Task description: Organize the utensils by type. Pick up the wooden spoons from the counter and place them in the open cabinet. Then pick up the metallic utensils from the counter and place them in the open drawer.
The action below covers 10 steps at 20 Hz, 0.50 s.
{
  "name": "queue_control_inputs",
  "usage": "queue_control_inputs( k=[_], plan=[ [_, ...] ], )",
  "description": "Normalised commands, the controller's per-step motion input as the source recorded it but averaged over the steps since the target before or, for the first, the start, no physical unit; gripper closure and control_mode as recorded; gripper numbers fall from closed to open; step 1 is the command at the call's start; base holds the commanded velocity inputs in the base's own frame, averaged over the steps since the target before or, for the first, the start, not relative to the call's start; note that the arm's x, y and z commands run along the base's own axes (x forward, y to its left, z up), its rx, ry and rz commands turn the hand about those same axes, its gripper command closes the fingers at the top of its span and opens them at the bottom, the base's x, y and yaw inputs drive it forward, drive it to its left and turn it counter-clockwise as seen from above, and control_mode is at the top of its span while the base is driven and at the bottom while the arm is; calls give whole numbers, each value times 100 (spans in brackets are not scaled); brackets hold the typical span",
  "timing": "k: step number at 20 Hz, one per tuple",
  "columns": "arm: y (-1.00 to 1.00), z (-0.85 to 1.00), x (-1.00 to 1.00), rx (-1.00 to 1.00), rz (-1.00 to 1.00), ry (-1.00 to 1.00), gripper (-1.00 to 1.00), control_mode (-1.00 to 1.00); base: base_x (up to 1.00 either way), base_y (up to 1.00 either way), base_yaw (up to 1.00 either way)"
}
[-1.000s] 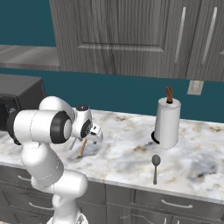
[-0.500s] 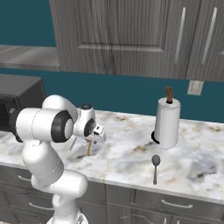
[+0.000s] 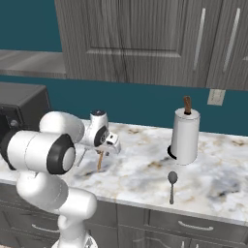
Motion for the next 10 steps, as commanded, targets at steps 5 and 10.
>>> queue_control_inputs(
  k=[5,10],
  plan=[
    [-12,57,-49,-1,25,-8,100,-100,0,0,0],
    [-6,58,-39,-10,40,-15,100,-100,0,0,0]
  ],
)
